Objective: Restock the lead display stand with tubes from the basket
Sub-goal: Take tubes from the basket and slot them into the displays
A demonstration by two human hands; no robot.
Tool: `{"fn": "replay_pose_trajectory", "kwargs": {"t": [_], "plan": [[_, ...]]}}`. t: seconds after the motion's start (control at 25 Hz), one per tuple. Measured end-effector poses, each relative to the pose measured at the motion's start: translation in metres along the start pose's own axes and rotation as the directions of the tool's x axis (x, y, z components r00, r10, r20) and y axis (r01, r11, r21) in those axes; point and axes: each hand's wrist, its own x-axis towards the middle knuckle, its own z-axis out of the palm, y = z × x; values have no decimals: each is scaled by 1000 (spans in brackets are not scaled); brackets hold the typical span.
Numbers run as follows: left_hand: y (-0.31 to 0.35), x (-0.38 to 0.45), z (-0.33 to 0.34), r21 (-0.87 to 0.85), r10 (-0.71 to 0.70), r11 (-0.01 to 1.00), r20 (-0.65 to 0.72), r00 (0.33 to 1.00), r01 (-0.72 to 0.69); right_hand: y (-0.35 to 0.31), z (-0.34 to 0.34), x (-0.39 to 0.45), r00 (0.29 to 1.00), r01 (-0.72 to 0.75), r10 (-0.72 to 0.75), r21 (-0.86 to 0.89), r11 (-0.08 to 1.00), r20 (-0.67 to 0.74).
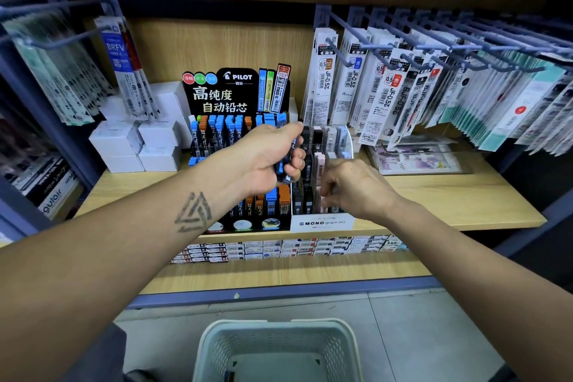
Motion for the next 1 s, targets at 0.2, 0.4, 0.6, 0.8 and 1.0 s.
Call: {"fn": "replay_pose_trajectory", "kwargs": {"t": [0.2,0.4,0.6,0.8,1.0], "plan": [[-4,0,-4,57,-67,996,69,995,63,14,-16,0,996,57,-52,79,995,-68],[-9,1,0,79,-113,992,161,980,101,0,-41,3,968,-23,222,842,538,-115],[-15,4,4,58,-112,993,216,970,102,-12,-41,2,997,11,69,897,442,-46],[-16,4,1,75,-88,994,209,974,74,-16,-39,7,997,-3,72,926,379,-27],[-11,3,-5,9,-122,992,269,955,124,-12,-42,13,991,-82,120,978,191,60]]}}
